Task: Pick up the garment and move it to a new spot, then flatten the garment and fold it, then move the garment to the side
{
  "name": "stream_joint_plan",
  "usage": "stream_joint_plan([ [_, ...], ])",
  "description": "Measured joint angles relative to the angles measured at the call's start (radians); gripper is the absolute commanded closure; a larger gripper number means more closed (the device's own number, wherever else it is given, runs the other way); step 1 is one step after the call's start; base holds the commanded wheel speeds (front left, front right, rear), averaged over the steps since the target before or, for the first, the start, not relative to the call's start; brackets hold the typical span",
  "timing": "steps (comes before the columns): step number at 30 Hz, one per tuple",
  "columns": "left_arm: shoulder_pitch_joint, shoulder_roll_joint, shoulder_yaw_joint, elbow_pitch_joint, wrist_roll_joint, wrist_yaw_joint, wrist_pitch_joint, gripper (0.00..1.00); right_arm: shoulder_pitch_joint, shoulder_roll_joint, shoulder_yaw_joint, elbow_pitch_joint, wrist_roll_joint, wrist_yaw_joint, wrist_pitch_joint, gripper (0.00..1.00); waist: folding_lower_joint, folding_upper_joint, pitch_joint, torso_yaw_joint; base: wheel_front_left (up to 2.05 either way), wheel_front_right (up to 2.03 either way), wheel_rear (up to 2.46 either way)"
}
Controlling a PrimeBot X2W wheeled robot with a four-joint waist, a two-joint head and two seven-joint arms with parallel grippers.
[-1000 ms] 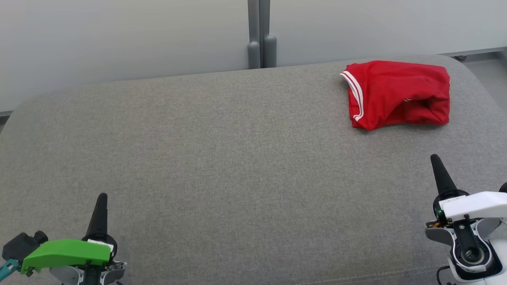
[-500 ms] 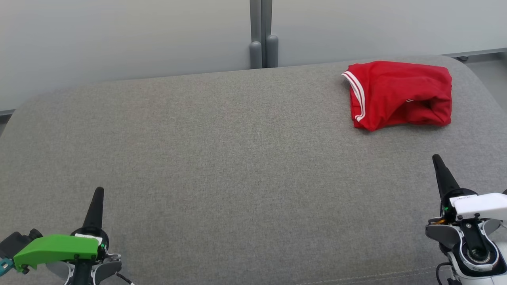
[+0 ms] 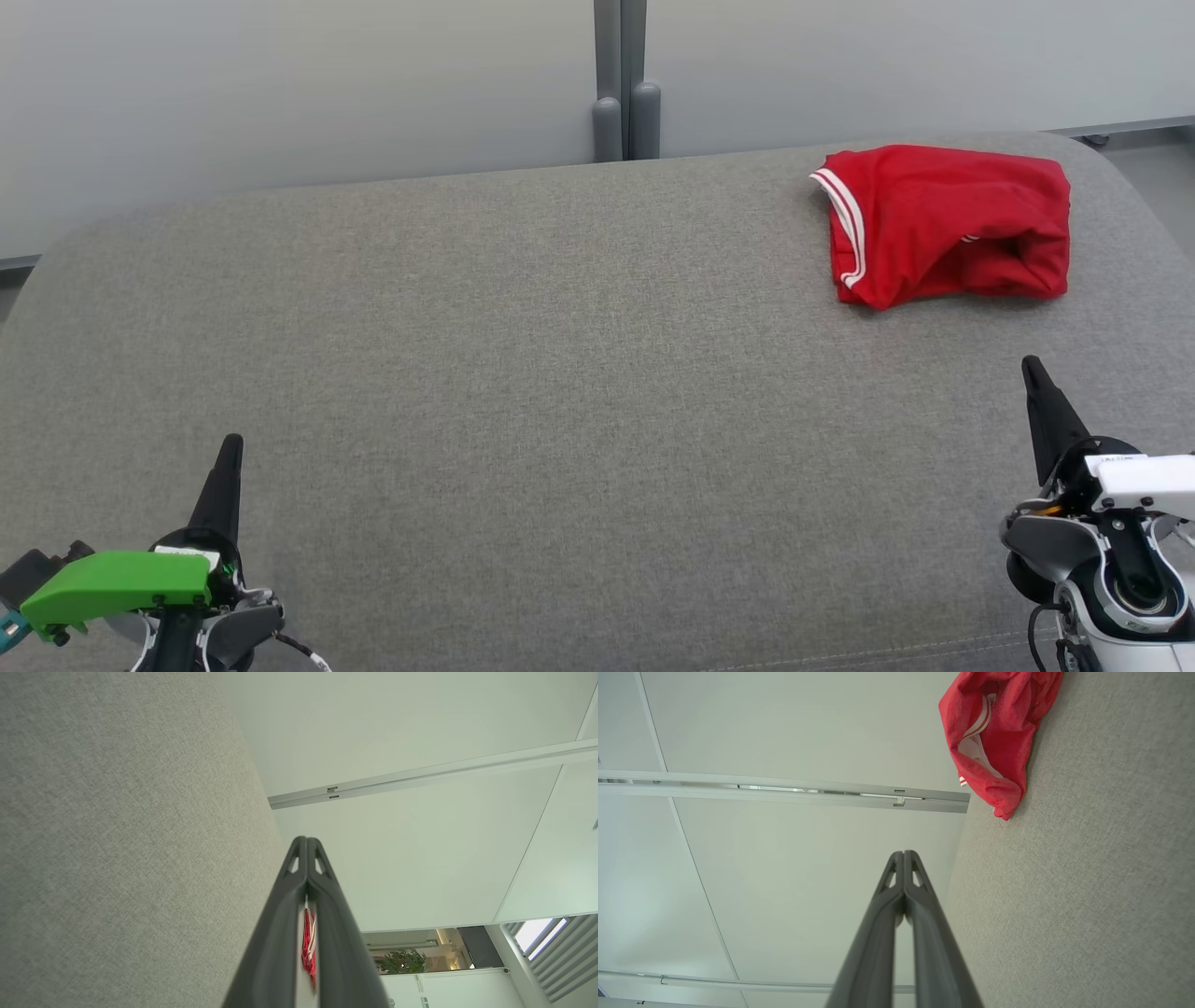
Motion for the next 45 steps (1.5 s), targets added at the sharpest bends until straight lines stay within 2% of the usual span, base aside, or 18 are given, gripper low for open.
stream_joint_plan([
  [10, -0.014, -0.003, 0.017, -0.004, -0.099, 0.004, 0.027, 1.00, 0.000, 0.020, -0.035, 0.012, 0.100, 0.015, 0.024, 1.00, 0.0000, 0.0000, 0.000, 0.003, 0.00, 0.00, 0.00],
  [45, -0.014, -0.004, 0.017, -0.024, -0.100, 0.010, 0.026, 1.00, -0.005, 0.022, -0.037, 0.023, 0.100, 0.022, 0.027, 1.00, 0.0000, 0.0000, 0.000, 0.003, 0.00, 0.00, 0.00],
])
